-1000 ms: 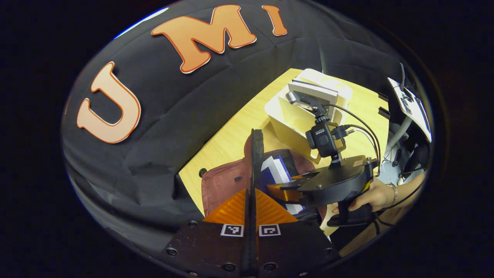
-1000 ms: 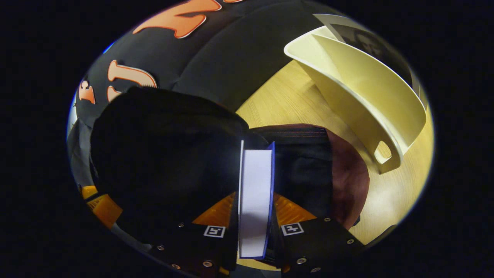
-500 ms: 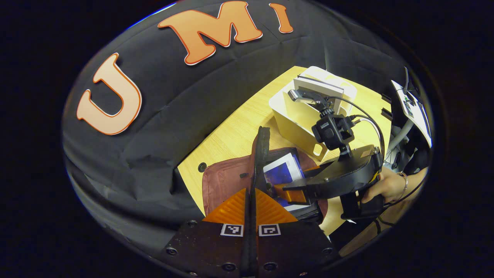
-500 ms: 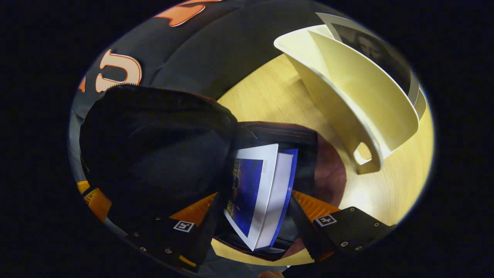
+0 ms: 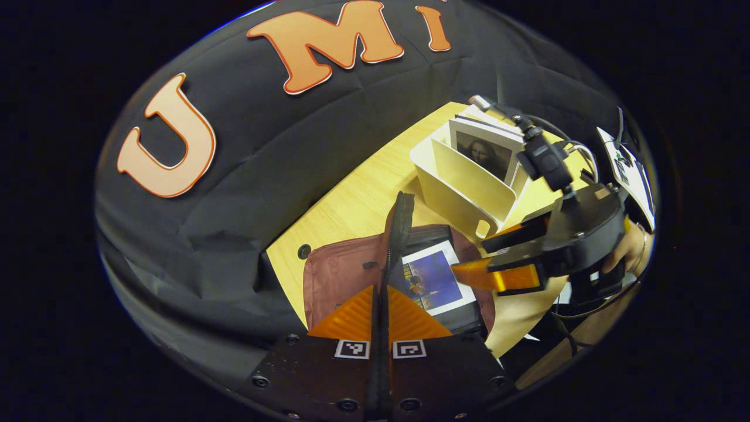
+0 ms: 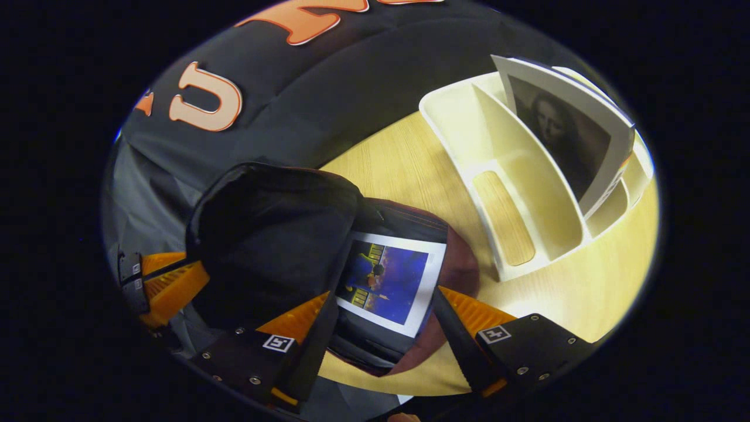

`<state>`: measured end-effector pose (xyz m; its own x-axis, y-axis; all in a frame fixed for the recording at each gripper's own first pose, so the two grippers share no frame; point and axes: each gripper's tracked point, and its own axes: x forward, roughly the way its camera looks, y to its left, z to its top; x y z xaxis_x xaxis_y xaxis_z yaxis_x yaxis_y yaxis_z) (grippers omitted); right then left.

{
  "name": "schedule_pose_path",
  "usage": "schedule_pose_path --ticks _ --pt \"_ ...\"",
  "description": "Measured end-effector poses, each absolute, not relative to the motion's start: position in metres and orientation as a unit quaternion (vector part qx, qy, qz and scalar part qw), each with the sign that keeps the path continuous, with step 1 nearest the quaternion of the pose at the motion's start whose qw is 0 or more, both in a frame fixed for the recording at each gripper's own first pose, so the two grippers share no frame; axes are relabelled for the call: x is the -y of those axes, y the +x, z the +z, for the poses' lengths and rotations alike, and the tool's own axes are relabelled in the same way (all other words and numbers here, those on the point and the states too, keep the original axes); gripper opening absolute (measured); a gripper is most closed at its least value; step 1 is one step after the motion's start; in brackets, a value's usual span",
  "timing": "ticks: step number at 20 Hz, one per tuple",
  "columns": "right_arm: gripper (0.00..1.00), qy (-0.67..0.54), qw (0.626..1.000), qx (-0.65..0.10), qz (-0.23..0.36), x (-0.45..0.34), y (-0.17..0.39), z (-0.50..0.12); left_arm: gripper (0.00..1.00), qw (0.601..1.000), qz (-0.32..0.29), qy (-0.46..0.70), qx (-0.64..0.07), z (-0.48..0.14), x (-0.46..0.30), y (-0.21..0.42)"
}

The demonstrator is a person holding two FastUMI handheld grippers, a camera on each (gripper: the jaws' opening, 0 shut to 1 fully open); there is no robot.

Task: Open the schoolbag, grab two books from the bookshelf and put them into the schoolbag.

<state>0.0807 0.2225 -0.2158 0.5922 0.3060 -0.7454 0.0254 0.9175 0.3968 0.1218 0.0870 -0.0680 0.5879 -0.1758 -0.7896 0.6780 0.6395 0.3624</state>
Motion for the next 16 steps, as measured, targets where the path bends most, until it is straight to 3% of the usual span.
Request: schedule_pose_path --ticks 10,16 --pt "0.98 0.047 0.901 -0.428 0.049 -0.098 0.033 -0.152 0.0 0.832 -0.252 0.317 -0.38 -0.079 -0.085 0.118" --pt "0.98 -0.012 0.904 -0.427 0.034 -0.05 0.04 -0.102 0.0 0.833 -0.25 0.308 -0.386 -0.083 -0.083 0.115"
